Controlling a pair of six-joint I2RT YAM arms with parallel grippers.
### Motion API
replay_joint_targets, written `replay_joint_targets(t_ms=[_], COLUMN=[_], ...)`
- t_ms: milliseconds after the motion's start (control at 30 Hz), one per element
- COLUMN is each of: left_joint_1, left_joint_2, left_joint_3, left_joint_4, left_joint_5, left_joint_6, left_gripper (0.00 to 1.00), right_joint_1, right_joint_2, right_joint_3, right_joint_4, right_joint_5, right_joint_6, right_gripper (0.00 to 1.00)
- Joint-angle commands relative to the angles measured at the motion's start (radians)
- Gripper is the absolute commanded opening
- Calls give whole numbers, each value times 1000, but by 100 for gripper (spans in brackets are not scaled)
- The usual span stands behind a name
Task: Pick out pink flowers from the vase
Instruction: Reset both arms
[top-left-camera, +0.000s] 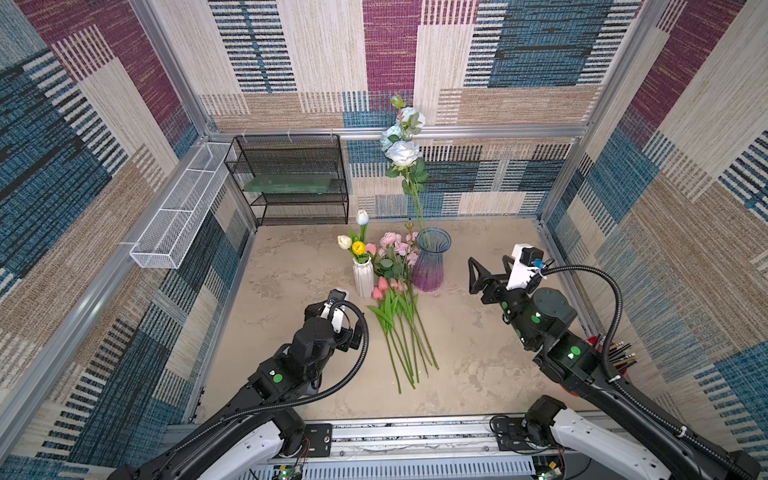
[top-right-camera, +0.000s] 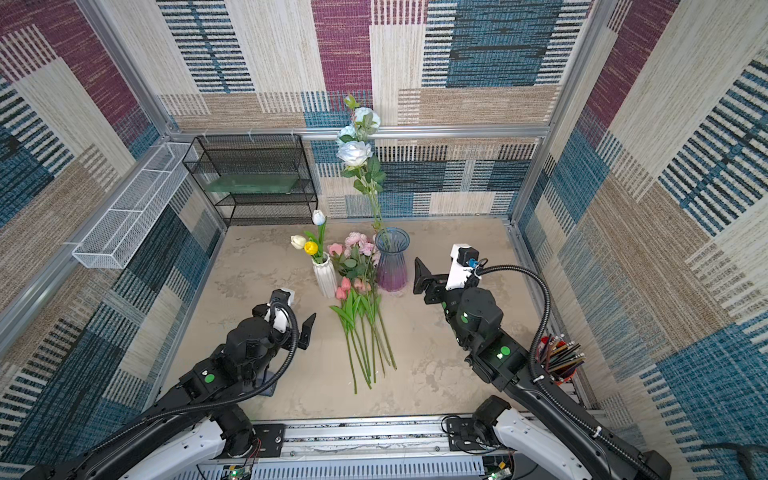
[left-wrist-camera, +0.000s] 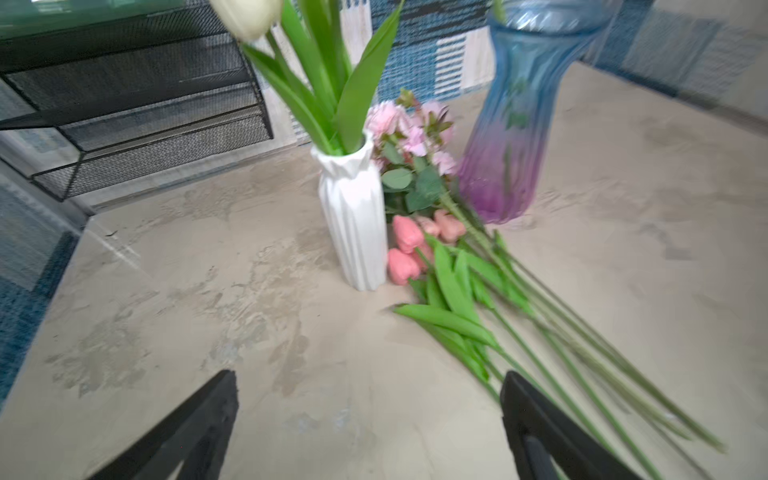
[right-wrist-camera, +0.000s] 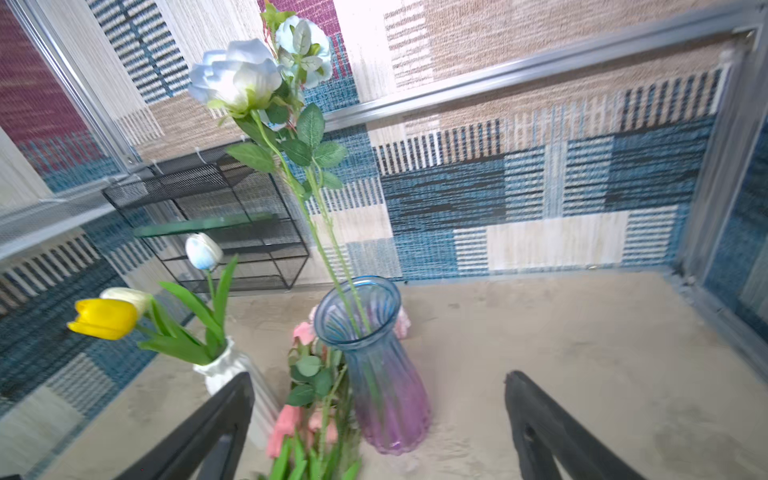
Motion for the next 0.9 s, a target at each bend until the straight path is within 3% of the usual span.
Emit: replay_joint_targets(t_ms=[0, 167, 300, 433, 533, 567, 633, 733, 767, 800, 867], left_joint_1=[128, 334, 461, 534, 590, 612, 642, 684, 688, 687, 685], left_joint_2=[74, 291, 482, 643, 689, 699, 742, 801, 802, 770, 813], left_joint_3=[-28, -41, -26, -11, 4, 28, -13, -124, -132, -112, -85], left_joint_4=[263, 417, 506, 582, 626, 596, 720, 1002, 1016, 920, 950], left_joint_5=[-46, 10, 145, 181, 328, 351, 403, 416, 399, 392, 400], left_joint_6=[124, 137, 90, 106, 163, 132, 105, 57, 48, 39, 55], left_gripper=[100, 100, 100, 100, 100, 100, 100, 100, 100, 100, 100], right_joint_1=[-51, -234, -460, -623, -677, -701, -744, -771, -771, -769, -767], right_joint_2=[-22, 7, 115, 204, 262, 289, 352, 424, 459, 495, 593], right_joint_3=[-72, -186, -238, -313, -414, -446, -514, -563, -579, -595, -636], right_joint_4=[122, 277, 374, 481, 620, 668, 824, 1007, 1091, 1155, 1309], right_joint_5=[-42, -103, -328, -478, -459, -458, -457, -472, -482, -490, -475], right_joint_6=[-205, -198, -158, -147, -145, -126, -49, -7, -13, -21, -22], right_gripper=[95, 95, 95, 95, 95, 95, 95, 95, 95, 95, 95])
